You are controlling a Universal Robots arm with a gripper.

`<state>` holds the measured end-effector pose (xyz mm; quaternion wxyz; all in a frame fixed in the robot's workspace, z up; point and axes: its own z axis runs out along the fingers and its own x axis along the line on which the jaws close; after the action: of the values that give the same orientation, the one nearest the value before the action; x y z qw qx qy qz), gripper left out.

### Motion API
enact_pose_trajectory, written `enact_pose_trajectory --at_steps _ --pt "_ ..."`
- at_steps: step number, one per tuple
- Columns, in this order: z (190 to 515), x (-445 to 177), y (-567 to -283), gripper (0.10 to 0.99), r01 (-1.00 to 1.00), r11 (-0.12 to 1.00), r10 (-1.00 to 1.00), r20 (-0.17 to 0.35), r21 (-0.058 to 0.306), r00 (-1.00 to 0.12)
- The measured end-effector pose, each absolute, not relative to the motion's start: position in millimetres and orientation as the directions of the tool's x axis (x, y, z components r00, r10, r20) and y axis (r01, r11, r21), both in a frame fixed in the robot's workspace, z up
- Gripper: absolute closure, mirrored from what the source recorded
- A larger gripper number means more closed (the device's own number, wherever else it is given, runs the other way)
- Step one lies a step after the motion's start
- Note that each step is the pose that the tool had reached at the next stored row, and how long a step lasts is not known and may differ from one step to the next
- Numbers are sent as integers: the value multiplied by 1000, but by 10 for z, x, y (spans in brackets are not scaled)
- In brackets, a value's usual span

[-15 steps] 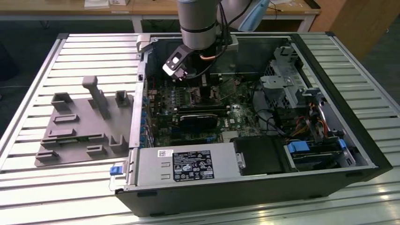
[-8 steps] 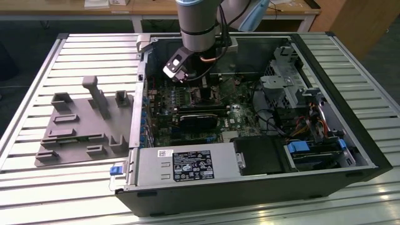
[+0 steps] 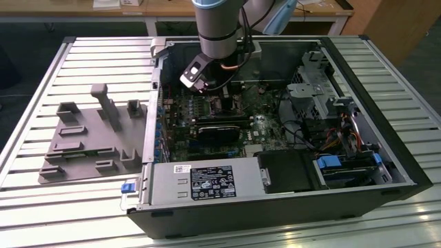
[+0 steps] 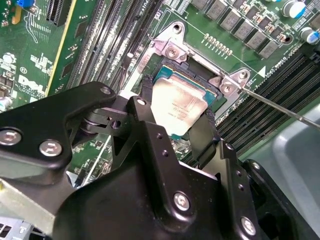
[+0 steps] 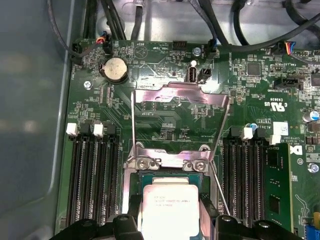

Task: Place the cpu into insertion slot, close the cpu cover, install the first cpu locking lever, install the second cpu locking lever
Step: 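Place the cpu into insertion slot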

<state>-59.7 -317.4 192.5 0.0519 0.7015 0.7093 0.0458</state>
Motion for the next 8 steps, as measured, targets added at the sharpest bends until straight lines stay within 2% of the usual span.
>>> enact_pose_trajectory --at_steps 8 --pt "1904 -623 -3171 549 990 10 1000 -10 137 -9"
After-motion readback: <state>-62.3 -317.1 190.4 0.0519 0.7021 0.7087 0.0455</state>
